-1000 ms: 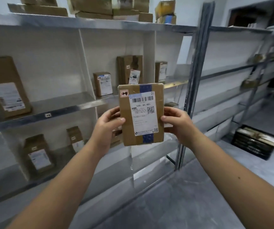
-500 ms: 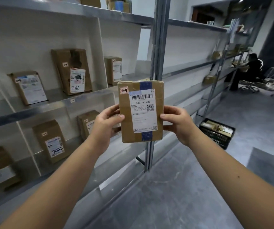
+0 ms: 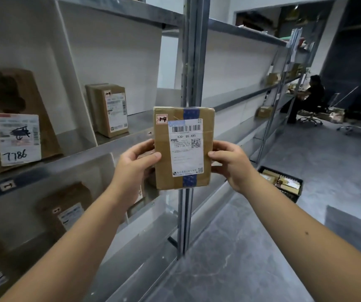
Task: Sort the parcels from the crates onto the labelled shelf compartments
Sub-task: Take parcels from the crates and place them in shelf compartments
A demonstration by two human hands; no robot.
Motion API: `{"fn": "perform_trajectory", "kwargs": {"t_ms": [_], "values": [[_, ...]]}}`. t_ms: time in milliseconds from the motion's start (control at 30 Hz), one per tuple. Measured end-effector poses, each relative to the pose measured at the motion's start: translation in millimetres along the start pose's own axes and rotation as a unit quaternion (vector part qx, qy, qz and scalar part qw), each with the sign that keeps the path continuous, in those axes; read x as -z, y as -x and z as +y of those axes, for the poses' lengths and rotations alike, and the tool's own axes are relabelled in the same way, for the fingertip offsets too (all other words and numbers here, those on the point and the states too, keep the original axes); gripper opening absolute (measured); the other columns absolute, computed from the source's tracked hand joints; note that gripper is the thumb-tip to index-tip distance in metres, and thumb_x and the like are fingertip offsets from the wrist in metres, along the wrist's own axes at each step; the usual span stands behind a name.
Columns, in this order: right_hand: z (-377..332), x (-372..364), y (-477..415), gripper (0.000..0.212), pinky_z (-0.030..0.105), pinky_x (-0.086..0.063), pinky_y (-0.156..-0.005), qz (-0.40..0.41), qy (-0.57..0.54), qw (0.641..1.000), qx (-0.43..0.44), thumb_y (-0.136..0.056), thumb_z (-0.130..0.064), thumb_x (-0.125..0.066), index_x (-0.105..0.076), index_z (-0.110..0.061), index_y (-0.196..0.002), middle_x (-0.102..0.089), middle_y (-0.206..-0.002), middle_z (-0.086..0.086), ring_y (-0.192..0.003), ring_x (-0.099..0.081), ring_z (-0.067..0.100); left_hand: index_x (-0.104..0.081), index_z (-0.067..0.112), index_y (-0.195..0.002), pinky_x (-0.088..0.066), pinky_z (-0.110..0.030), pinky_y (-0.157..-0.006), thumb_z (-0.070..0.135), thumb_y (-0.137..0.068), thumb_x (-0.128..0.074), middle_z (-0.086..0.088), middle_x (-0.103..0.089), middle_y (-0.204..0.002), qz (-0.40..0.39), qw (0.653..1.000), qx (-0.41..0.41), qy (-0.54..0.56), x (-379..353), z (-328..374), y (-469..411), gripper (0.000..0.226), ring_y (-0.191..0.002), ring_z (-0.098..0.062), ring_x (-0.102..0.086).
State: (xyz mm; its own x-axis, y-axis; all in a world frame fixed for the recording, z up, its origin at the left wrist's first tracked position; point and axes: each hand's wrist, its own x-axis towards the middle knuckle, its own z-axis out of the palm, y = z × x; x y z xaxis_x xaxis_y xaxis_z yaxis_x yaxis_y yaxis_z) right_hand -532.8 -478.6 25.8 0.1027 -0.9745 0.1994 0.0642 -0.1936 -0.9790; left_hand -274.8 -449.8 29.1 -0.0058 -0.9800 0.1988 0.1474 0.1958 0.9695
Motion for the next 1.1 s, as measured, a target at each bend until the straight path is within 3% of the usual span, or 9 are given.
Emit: {"fn": "perform_trajectory", "kwargs": {"t_ms": [167,333,500,633,900,1100], "values": [[6.3,7.7,-74.3,0.048,0.041,-0.057,-0.079,-0.013,-0.007,1.000,0.005,-0.080,-0.021,-0.064,-0.070,-0.011,-0.126,-0.077,-0.108,0.004,-0.100,-0.070,0.024,-0.062,0.017,-0.139,-0.058,-0.047,-0.098,0.007,-0.097,-0.065,0.001,-0.077,-0.121,0.023,1.000,-0.007,-0.001,-2.5,-6.1,-70.5,0.043,-0.113,-0.020,-0.073],[5.4,13.6,-134.5,0.051,0.041,-0.058,-0.083,-0.039,-0.012,0.999,0.023,-0.081,-0.024,-0.069,-0.066,-0.011,-0.131,-0.077,-0.115,0.003,-0.107,-0.072,0.027,-0.054,0.019,-0.147,-0.054,-0.052,-0.106,0.017,-0.089,-0.075,-0.001,-0.070,-0.134,0.058,0.998,-0.032,0.008,-7.7,-7.6,-120.9,0.062,-0.123,-0.021,-0.068],[1.1,16.2,-190.6,0.050,0.031,-0.060,-0.081,-0.085,-0.038,0.994,0.059,-0.081,-0.014,-0.079,-0.065,-0.014,-0.128,-0.077,-0.118,0.003,-0.110,-0.074,0.023,-0.054,0.017,-0.144,-0.053,-0.050,-0.108,0.012,-0.100,-0.065,-0.002,-0.071,-0.132,0.091,0.994,-0.065,-0.009,-19.6,-6.1,-159.6,0.046,-0.125,-0.022,-0.067],[3.2,23.3,-246.2,0.049,0.044,-0.061,-0.095,-0.116,-0.028,0.990,0.076,-0.088,-0.003,-0.077,-0.062,-0.011,-0.134,-0.076,-0.122,0.003,-0.116,-0.072,0.022,-0.054,0.018,-0.147,-0.052,-0.051,-0.109,0.014,-0.100,-0.066,-0.001,-0.071,-0.134,0.138,0.986,-0.086,-0.039,-27.7,-7.3,-191.6,0.049,-0.127,-0.022,-0.066],[18.4,29.0,-339.8,0.052,0.047,-0.059,-0.100,-0.217,-0.008,0.974,0.060,-0.089,-0.010,-0.079,-0.061,-0.019,-0.138,-0.075,-0.124,-0.004,-0.117,-0.070,0.016,-0.059,0.025,-0.142,-0.056,-0.048,-0.104,0.008,-0.089,-0.077,0.003,-0.071,-0.133,0.233,0.963,-0.096,-0.091,-48.5,-21.0,-238.4,0.058,-0.130,-0.020,-0.064],[32.8,19.5,-376.8,0.058,0.040,-0.060,-0.098,-0.265,0.035,0.962,0.058,-0.086,-0.017,-0.083,-0.057,-0.026,-0.138,-0.073,-0.124,-0.009,-0.115,-0.070,0.009,-0.059,0.027,-0.143,-0.063,-0.032,-0.090,0.008,-0.082,-0.085,0.007,-0.071,-0.132,0.321,0.932,-0.097,-0.135,-55.3,-38.8,-262.3,0.069,-0.127,-0.013,-0.065]]}}
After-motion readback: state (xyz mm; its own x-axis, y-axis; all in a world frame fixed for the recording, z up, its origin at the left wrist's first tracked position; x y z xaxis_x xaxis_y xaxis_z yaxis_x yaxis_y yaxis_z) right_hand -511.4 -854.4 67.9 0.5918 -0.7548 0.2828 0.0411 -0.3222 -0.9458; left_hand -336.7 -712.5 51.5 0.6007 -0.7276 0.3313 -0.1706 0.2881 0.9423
